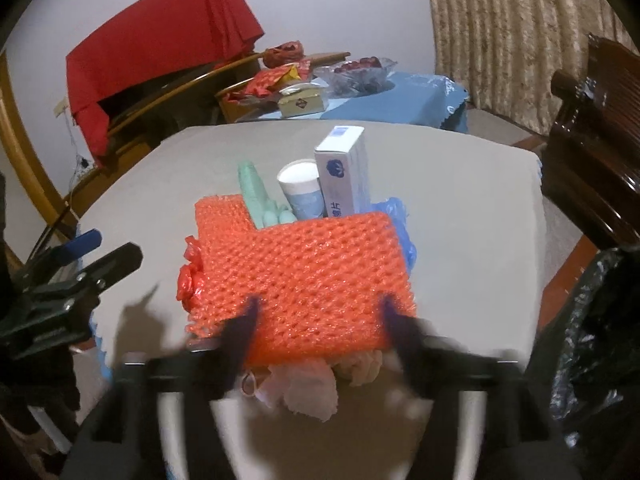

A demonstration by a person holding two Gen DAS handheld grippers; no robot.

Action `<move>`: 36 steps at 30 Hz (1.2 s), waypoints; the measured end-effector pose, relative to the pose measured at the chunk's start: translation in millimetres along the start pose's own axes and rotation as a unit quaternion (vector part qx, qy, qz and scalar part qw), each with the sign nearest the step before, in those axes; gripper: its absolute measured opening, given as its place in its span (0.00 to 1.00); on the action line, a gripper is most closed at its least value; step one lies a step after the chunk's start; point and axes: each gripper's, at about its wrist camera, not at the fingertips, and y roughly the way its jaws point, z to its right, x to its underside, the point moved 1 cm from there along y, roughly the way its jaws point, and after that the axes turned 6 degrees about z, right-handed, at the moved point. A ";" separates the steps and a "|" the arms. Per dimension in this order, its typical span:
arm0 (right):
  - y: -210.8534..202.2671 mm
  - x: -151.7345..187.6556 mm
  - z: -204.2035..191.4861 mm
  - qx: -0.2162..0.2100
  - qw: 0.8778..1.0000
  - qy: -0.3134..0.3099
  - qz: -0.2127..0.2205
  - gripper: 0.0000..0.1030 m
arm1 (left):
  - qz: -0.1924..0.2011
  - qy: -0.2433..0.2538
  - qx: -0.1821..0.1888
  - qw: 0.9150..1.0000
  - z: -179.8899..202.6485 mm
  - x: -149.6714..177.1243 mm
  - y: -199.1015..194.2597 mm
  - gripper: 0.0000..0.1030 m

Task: Collect trash
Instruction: 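Grasp the orange foam net with the right gripper and lift it, then carry the foam net toward the bin while the left gripper grasps white tissue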

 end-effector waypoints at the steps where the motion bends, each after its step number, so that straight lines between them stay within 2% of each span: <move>1: 6.7 1.8 -2.2 0.005 1.000 -0.006 -0.008 0.69 | 0.000 -0.001 -0.001 1.000 -0.8 0.2 -0.5 0.95; 3: 18.3 3.8 -3.3 0.014 1.000 -0.011 -0.021 0.69 | -0.001 -0.003 -0.002 1.000 -2.2 0.6 0.3 0.95; 4: 22.4 5.0 -3.5 0.012 1.000 -0.011 -0.027 0.64 | -0.002 -0.005 -0.003 1.000 -3.3 0.8 1.2 0.95; 5: 26.5 5.6 -3.6 0.008 0.999 -0.012 -0.031 0.56 | -0.003 -0.006 -0.004 1.000 -4.6 0.7 1.7 0.95; 6: 30.0 6.2 -3.1 0.008 0.999 -0.014 -0.036 0.44 | -0.004 -0.006 -0.005 1.000 -5.4 0.6 2.2 0.95; 7: 29.3 5.9 -2.1 0.007 0.999 -0.014 -0.034 0.37 | -0.004 -0.007 -0.005 1.000 -6.0 0.7 2.4 0.95; 8: 26.8 5.2 -1.6 0.002 0.999 -0.014 -0.029 0.32 | -0.005 -0.007 -0.006 1.000 -6.2 0.6 2.5 0.95; 10: 18.6 1.9 -0.1 -0.005 1.000 -0.011 -0.019 0.27 | -0.004 -0.008 -0.007 1.000 -6.6 0.3 2.4 0.95; 16: -17.0 -11.8 3.5 -0.011 0.999 -0.003 0.031 0.26 | -0.005 -0.008 -0.003 1.000 -3.0 -0.4 2.3 0.95; 24: -58.6 -9.1 39.8 0.049 0.997 0.037 0.053 0.26 | -0.001 -0.001 0.013 1.000 13.5 2.1 -2.2 0.95; 29: -75.0 1.8 65.7 0.076 0.994 0.060 0.057 0.26 | -0.005 0.000 0.040 0.999 36.3 8.2 0.6 0.95; 32: -82.6 7.4 77.6 0.085 0.992 0.069 0.059 0.26 | -0.009 0.005 0.058 0.998 54.1 10.4 4.8 0.89; 34: -87.0 10.9 83.6 0.089 0.991 0.075 0.061 0.26 | -0.017 0.010 0.072 0.997 66.3 12.4 9.3 0.80; 36: -89.7 12.8 88.6 0.092 0.991 0.078 0.062 0.26 | -0.024 0.016 0.083 0.996 79.8 16.1 13.3 0.79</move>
